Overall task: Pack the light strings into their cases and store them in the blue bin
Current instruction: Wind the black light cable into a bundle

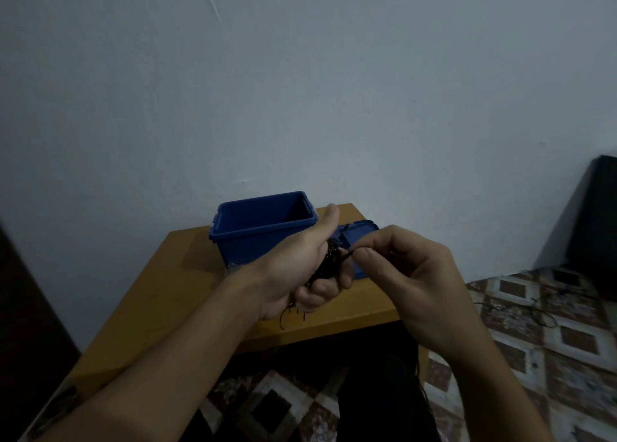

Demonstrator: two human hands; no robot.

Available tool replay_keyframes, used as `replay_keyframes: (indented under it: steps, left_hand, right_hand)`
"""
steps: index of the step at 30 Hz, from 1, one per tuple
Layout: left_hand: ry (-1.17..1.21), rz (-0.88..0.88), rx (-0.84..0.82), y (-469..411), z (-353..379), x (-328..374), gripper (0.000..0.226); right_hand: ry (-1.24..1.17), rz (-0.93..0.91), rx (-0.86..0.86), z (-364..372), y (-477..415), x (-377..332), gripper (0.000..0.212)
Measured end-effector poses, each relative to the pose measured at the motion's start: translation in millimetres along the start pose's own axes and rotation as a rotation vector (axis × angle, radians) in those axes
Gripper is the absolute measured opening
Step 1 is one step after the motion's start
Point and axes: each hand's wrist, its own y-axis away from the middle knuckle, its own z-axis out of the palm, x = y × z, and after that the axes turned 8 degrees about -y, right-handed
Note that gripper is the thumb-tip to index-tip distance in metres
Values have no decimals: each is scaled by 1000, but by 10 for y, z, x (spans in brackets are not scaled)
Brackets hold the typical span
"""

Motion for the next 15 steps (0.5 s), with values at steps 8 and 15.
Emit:
replay_keyframes:
  steps: [8,15]
  left_hand:
    - [-62,38,-152,13,-2,-10,82]
    - [105,53,-375,31,-61,-9,74]
  right_hand:
    - [-9,15,81,10,-13,80,10]
    - [18,67,89,-5,-13,151,13]
